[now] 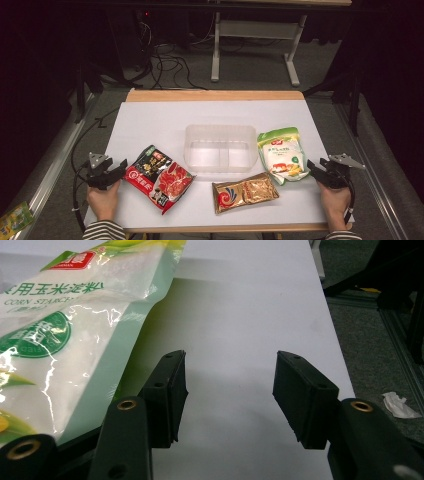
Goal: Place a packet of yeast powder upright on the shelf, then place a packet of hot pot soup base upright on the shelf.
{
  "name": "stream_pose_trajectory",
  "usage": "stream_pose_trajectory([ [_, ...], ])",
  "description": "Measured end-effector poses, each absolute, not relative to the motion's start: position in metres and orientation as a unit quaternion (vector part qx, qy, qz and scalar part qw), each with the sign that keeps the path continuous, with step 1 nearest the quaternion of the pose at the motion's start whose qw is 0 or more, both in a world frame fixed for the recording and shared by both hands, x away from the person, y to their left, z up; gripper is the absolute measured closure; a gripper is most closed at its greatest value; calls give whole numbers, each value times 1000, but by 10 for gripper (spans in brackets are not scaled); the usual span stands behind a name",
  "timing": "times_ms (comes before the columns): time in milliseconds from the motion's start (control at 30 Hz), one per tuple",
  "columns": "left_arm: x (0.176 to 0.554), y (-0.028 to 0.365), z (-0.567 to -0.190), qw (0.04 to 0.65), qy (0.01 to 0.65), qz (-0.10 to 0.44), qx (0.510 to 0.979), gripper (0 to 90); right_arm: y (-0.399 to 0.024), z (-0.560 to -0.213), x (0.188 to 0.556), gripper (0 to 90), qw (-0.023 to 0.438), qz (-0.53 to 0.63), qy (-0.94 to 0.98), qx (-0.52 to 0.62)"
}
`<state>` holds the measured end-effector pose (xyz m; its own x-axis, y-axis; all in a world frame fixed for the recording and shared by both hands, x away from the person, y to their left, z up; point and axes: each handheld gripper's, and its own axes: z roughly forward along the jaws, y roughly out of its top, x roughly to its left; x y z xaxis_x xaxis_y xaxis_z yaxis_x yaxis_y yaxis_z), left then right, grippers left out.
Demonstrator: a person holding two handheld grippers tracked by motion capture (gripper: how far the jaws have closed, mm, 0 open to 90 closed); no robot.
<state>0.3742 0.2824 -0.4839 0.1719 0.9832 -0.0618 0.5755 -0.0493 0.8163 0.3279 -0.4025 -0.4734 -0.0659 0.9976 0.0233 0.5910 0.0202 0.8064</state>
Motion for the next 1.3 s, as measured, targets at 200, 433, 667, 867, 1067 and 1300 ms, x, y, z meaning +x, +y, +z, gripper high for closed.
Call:
stream_pose_trajectory([
  [200,374,283,-484,372,581,274,670,423,-399,-470,327,460,305,341,653,603],
  [433,374,283,-484,371,583,275,668,421,-403,-463,321,446,303,360,645,602],
  [667,374,283,-484,370,583,274,669,430,-403,-459,314,448,304,376,640,597],
  [867,374,282,-484,367,584,281,668,423,-401,-450,310,446,300,396,640,586],
  [1067,374,282,-484,367,583,279,669,432,-398,-443,312,442,296,407,644,576],
  [1300,374,282,-484,366,584,278,669,428,-393,-438,317,431,284,407,657,567],
])
